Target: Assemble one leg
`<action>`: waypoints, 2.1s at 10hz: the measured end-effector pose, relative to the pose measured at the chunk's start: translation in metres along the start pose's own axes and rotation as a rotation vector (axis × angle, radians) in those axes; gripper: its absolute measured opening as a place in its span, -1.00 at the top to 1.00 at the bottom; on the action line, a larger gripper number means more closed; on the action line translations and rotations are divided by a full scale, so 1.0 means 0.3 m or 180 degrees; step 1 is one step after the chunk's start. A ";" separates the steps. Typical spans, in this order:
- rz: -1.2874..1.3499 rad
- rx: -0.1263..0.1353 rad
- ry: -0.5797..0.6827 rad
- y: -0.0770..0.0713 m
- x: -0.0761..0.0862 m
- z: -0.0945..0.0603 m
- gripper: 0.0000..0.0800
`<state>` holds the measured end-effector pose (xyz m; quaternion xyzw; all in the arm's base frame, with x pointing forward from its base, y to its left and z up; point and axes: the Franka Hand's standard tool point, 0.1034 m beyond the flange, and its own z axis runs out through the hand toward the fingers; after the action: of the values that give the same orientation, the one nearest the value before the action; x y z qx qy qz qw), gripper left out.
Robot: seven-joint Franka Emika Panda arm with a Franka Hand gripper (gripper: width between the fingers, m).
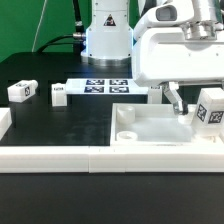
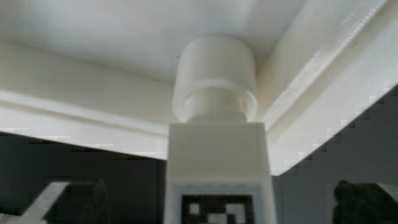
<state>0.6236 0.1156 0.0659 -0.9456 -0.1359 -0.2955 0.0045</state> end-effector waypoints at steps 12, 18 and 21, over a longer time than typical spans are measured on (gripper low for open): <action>-0.0045 0.0166 -0.0870 0.032 0.040 -0.045 -0.62; -0.0001 0.0444 -0.2408 -0.020 0.024 -0.066 -0.62; -0.0041 0.0453 -0.2345 -0.011 0.063 -0.052 -0.62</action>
Offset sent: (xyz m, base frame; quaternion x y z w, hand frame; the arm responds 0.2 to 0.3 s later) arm 0.0038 -0.0117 0.0428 -0.0161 -0.0299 -0.0367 0.9987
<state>0.6290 0.1222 0.0890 -0.9850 -0.1544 0.0748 0.0192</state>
